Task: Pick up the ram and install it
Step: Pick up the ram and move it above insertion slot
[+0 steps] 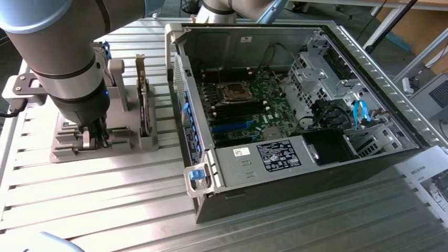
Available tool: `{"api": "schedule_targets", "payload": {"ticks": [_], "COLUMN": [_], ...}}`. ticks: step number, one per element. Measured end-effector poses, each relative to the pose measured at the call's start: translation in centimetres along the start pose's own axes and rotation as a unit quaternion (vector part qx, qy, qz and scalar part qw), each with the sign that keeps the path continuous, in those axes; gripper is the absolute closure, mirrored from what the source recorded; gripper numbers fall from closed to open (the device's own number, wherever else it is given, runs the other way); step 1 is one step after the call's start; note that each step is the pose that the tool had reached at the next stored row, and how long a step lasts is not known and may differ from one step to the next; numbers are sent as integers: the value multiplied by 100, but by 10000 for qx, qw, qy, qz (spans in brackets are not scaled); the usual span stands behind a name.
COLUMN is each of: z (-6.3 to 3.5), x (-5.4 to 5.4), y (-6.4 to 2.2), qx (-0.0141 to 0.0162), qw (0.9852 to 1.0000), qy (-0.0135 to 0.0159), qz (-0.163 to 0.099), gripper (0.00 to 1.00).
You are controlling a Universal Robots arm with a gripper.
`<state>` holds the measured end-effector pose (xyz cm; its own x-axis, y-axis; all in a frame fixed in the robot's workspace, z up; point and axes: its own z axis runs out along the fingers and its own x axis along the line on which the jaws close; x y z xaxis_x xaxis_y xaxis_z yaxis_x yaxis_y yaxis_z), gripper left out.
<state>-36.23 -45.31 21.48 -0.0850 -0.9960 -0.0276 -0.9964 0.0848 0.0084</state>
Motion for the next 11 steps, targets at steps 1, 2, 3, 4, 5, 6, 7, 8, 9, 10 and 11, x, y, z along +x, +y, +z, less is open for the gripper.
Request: {"api": "schedule_targets", "payload": {"ticks": [1, 2, 3, 4, 5, 6, 7, 8, 9, 10, 11], "z": [0, 1, 1, 0, 0, 0, 0, 0, 0, 0, 0], "x": [-8, -13, -12, -12, -13, -13, -13, -13, -13, -11, -9], "y": [1, 1, 1, 1, 1, 1, 1, 1, 1, 2, 2], "qx": [-1, 0, 0, -1, 0, -1, -1, -1, -1, -1, -1], "qw": [10000, 10000, 10000, 10000, 10000, 10000, 10000, 10000, 10000, 10000, 10000], "qy": [1, 0, 0, 0, 0, 0, 0, 0, 1, 1, 0], "qz": [0, -1, -1, -1, -1, -1, -1, -1, -1, 0, -1], "gripper": [76, 76, 76, 76, 76, 76, 76, 76, 76, 76, 76]}}
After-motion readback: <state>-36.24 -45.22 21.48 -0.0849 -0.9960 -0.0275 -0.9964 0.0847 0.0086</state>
